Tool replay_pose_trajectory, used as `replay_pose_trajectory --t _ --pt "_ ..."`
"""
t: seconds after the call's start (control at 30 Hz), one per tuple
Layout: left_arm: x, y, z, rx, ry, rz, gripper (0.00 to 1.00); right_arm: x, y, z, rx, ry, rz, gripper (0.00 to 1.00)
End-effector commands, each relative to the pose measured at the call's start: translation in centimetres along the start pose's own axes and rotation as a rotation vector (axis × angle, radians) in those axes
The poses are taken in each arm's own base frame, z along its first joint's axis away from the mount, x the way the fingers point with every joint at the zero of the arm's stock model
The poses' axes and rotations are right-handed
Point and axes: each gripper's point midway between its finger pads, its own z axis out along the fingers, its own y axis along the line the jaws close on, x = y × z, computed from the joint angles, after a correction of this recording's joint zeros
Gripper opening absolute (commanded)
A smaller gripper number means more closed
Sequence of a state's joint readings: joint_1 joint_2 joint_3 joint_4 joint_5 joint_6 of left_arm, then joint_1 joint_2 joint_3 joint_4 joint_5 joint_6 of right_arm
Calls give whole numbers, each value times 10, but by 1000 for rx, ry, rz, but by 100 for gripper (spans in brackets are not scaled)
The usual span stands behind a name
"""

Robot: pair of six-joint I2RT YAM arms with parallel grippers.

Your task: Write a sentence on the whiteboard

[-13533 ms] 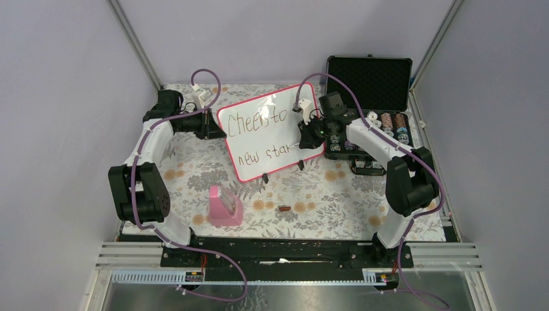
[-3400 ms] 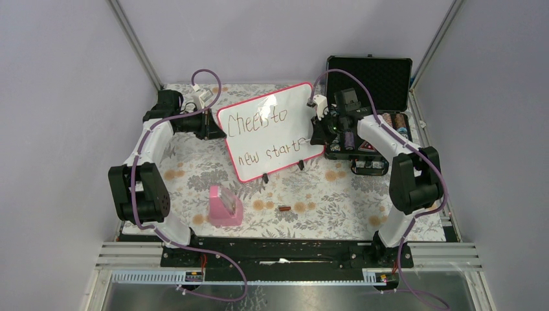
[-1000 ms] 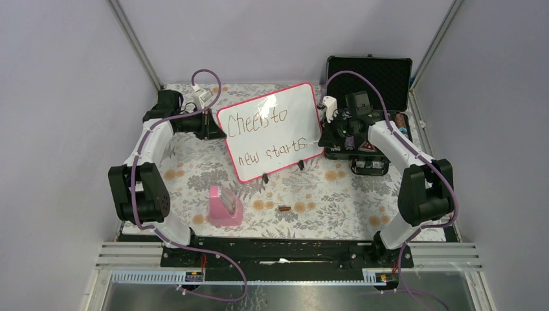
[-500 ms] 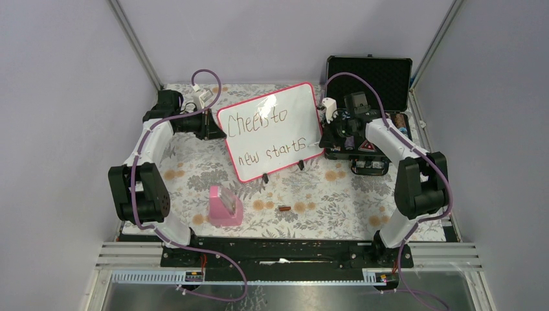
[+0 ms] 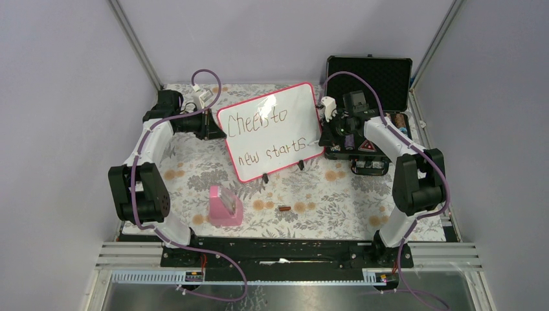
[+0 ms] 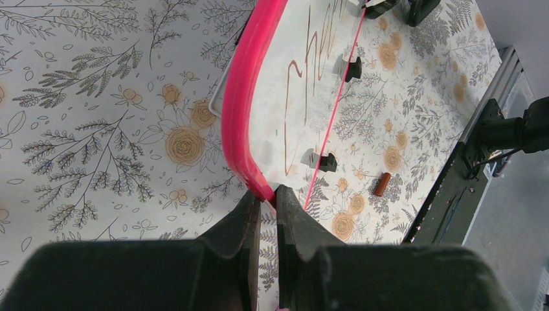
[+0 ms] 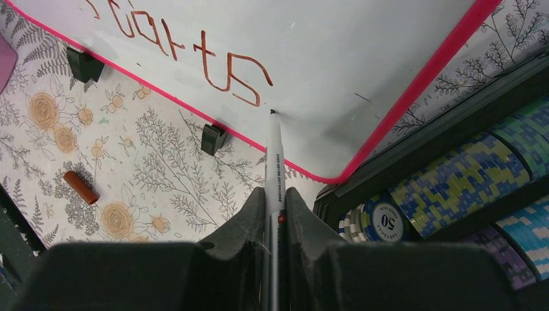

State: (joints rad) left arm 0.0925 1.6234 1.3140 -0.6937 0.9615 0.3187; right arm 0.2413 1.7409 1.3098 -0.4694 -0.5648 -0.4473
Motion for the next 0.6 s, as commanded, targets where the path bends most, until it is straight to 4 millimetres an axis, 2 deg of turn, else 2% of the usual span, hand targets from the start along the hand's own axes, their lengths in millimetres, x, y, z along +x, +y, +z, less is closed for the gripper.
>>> replay_pose_trajectory --t 0.0,0.57 --pt "-12 -4 2 -1 -21 128 0 -13 -17 -1 62 -19 -22 0" --pt "-14 -5 2 0 -24 132 0 -5 -23 -6 116 7 -25 0"
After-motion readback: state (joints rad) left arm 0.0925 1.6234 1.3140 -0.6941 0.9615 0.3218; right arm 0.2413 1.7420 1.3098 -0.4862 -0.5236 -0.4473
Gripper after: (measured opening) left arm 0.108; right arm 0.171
